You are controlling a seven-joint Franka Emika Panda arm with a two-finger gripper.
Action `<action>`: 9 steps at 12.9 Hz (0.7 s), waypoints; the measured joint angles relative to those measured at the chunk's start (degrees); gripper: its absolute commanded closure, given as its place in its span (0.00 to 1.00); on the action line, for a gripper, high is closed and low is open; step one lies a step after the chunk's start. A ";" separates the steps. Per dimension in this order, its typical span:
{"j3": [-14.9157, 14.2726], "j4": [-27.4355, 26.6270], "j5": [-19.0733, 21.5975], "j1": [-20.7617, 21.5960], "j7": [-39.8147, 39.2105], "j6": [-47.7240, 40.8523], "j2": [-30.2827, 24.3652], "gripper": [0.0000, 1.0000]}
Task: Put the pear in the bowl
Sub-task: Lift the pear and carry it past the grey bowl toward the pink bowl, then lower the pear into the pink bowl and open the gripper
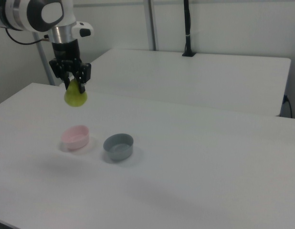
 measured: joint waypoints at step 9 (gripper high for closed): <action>0.11 -6.90 0.01 10.86 9.70 18.52 8.13 1.00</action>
